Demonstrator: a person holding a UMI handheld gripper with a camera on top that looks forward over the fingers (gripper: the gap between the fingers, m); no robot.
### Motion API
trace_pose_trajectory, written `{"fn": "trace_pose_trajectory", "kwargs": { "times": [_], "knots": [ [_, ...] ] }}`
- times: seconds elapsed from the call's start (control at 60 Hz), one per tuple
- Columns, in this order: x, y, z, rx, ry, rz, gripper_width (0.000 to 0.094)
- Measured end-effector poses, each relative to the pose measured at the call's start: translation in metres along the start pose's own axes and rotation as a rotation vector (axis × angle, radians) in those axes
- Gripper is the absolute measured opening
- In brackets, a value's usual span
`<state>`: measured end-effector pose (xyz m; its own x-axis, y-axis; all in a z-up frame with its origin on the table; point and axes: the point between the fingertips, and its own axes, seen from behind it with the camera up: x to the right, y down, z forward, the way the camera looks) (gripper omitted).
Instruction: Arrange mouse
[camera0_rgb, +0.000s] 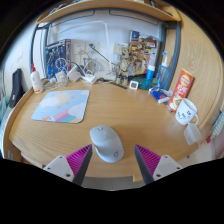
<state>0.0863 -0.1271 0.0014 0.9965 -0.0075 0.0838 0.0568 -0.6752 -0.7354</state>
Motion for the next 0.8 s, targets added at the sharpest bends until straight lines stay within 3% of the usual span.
{"fn": "trace_pose_trajectory", "kwargs": {
  "times": [0.433, 0.617, 0.65, 0.8],
  "knots": [
    [0.011, -0.023, 0.046, -0.004, -0.003, 0.064, 0.0814],
    [0.004, -0.029, 0.054, 0.007, -0.027, 0.101, 0.0655],
    [0.004, -0.030, 0.055, 0.012, -0.019, 0.095, 0.0528],
    [0.001, -0.031, 0.056, 0.015, -0.018, 0.113, 0.0441]
  ]
}}
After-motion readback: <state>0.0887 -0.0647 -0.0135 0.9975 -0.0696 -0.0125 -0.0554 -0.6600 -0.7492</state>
